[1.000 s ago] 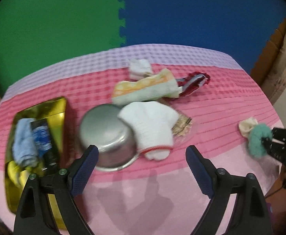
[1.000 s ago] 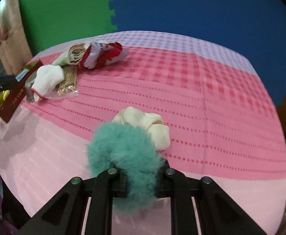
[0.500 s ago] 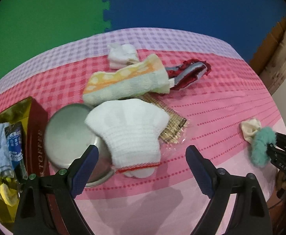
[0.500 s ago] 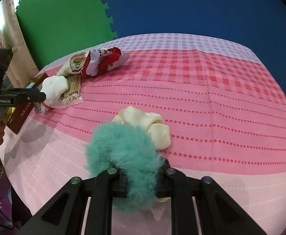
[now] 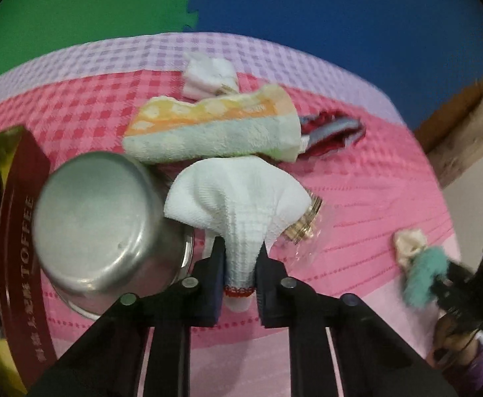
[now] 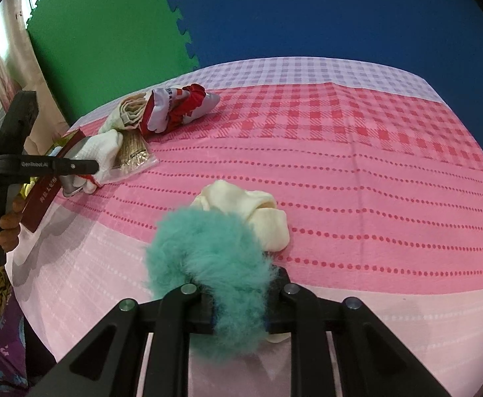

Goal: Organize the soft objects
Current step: 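Hold the green scrunchie with the right gripper while the left gripper grasps the white glove, then carry the white glove into the tin tray and release it with the left gripper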

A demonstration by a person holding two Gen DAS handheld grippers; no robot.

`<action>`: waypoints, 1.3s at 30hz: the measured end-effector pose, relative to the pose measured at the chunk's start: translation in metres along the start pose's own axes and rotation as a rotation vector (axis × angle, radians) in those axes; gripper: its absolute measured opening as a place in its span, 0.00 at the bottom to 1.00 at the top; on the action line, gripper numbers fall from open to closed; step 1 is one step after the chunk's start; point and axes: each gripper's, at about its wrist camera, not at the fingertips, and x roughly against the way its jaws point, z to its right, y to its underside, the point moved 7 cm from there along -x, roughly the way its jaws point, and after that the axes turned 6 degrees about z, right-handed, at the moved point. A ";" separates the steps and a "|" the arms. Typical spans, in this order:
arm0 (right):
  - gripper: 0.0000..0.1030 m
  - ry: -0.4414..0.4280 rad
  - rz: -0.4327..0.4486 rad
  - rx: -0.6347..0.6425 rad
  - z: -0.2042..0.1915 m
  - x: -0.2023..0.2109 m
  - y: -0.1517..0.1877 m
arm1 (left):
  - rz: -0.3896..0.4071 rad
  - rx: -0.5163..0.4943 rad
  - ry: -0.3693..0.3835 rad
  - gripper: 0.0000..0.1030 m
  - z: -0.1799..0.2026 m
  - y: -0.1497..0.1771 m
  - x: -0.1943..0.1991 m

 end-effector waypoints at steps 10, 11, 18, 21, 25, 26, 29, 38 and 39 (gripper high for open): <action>0.18 -0.002 0.001 -0.003 0.000 0.000 0.000 | 0.125 0.034 0.070 0.12 0.019 0.003 0.073; 0.18 -0.003 0.001 -0.003 0.000 0.001 0.000 | 0.128 0.040 0.074 0.12 0.017 0.005 0.081; 0.18 0.003 -0.002 -0.003 0.000 0.000 0.000 | 0.137 0.091 0.089 0.13 0.006 0.028 0.117; 0.18 0.014 0.001 0.007 -0.001 0.001 0.001 | 0.156 0.130 0.053 0.13 -0.016 0.036 0.136; 0.18 0.031 0.003 0.021 -0.002 0.000 0.001 | 0.186 0.186 -0.028 0.13 -0.057 0.044 0.163; 0.18 0.032 0.003 0.022 -0.002 0.000 0.001 | 0.189 0.199 -0.053 0.13 -0.069 0.045 0.167; 0.18 0.034 0.003 0.023 -0.002 0.000 0.001 | 0.195 0.250 -0.110 0.13 -0.103 0.052 0.177; 0.18 0.039 0.002 0.029 -0.002 0.000 0.001 | 0.210 0.246 -0.230 0.14 -0.159 0.037 0.176; 0.18 0.039 0.003 0.029 -0.002 -0.001 0.001 | 0.209 0.236 -0.233 0.14 -0.162 0.031 0.172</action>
